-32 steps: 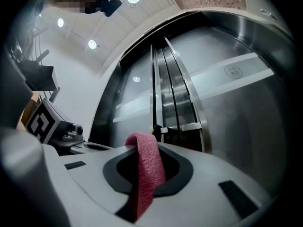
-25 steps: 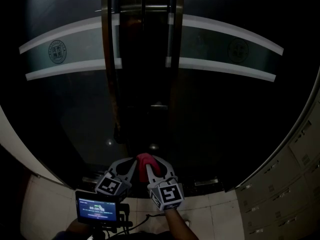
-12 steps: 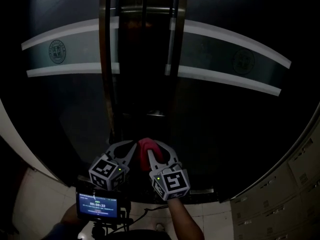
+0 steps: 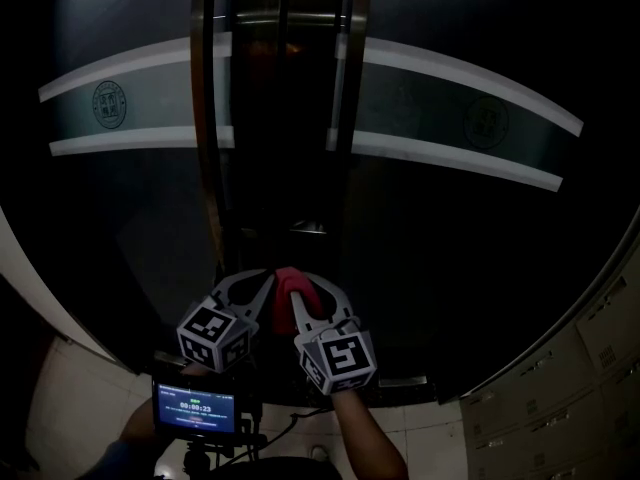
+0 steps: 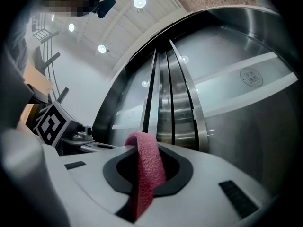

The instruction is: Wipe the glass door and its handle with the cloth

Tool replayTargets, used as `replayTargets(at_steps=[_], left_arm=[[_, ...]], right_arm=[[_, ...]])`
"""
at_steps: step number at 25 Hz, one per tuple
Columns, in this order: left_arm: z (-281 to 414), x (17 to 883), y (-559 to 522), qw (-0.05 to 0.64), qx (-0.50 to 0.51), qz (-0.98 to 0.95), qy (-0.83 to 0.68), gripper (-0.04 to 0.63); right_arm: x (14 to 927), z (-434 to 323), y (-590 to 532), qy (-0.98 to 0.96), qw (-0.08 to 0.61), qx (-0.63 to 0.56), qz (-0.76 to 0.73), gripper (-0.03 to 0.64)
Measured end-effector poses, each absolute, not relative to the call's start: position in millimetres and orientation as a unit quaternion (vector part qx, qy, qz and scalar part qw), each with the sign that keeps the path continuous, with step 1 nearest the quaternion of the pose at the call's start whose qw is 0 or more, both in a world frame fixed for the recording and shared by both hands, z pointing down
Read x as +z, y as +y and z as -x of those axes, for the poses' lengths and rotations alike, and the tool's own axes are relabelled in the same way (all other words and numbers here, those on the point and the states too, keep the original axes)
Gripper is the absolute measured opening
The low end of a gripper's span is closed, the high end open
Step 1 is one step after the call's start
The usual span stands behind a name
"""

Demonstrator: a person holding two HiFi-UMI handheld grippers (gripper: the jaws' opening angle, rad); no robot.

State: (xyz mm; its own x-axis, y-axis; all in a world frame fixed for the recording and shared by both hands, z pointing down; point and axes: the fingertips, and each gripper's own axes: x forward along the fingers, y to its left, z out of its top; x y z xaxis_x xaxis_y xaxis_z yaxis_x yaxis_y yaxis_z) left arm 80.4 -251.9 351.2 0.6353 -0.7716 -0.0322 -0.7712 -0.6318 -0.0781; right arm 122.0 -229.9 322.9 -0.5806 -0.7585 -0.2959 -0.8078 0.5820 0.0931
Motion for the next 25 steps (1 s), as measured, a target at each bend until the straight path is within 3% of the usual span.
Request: replayTargets(at_steps=[8,13,18,25], left_arm=[[-75.8,335.1,-249.2,0.057,-0.01,0.912,0.406,0.012],[-81.4,245.1,-268.4,0.014,0.029,0.941,0.337,0.012],[-85.2,160.4,-274.4,0.083,0.041,0.934,0.344,0.014],[-88.6,179.1,-289.1,0.064,0.036,0.925,0.373,0.014]], right_arm=[[294.6,-112.7,-229.3,0.886,0.102,0.131,0.434,0.029],[161.6,-129.0,-251.9,0.886,0.13,0.183,0.405,0.029],[15.9,-157.2,-294.1,0.868,0.108,0.237,0.423,0.029],[-126.7,-192.8,-328.1,0.824,0.092,0.31,0.465,0.029]])
